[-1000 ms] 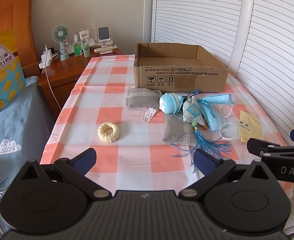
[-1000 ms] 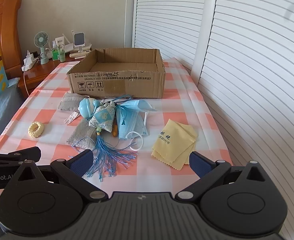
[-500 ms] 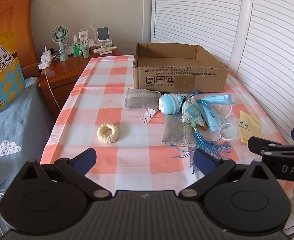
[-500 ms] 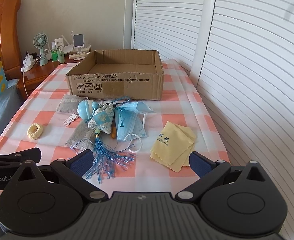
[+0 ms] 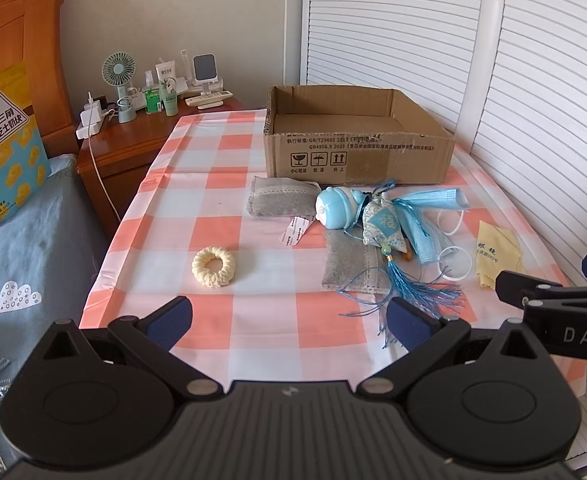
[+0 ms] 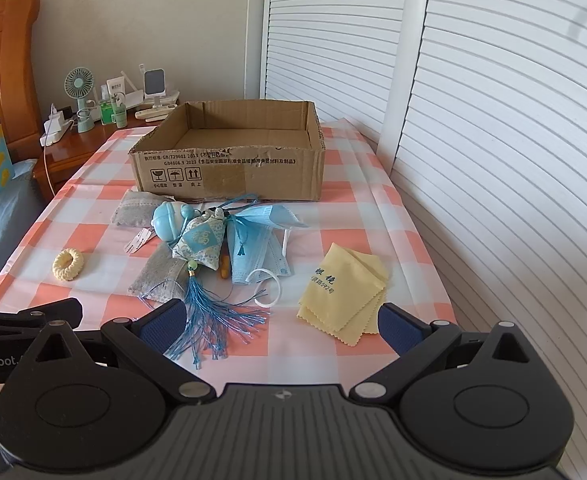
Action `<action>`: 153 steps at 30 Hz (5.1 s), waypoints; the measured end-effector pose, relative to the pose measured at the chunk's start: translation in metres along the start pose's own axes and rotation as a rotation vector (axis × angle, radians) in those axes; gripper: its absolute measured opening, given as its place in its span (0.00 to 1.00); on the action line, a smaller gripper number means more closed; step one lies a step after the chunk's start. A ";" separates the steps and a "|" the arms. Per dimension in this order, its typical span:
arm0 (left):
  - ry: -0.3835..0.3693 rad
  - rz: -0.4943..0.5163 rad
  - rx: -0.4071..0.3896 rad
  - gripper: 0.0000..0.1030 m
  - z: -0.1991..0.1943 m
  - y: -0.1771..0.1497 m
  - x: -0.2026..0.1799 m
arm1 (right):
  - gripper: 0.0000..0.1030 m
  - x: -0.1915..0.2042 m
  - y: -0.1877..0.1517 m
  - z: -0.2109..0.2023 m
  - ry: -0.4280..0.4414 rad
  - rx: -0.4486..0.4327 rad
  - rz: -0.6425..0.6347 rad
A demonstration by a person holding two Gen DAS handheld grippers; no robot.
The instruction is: Organize soft objects
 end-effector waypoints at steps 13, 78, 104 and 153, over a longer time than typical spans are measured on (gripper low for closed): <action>0.001 0.003 0.002 0.99 0.001 0.001 -0.002 | 1.00 0.000 0.001 0.001 0.002 -0.001 0.000; -0.137 0.129 0.037 1.00 0.127 -0.002 0.069 | 1.00 -0.057 -0.025 0.110 0.035 0.081 -0.022; -0.148 0.125 -0.021 0.44 0.127 0.007 0.078 | 1.00 -0.059 -0.009 0.132 0.023 0.029 -0.005; -0.211 0.192 0.008 0.32 0.105 0.019 0.077 | 0.64 -0.061 0.008 0.134 0.014 0.008 -0.056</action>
Point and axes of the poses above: each gripper's, at about its wrist camera, not at the fingertips, and z roughly the way its jaws point, x to its left, y to its top, the point moved 3 cm from there along z, roughly the way its jaws point, and after that the axes turned 5 degrees about z, right-handed, at the moved point
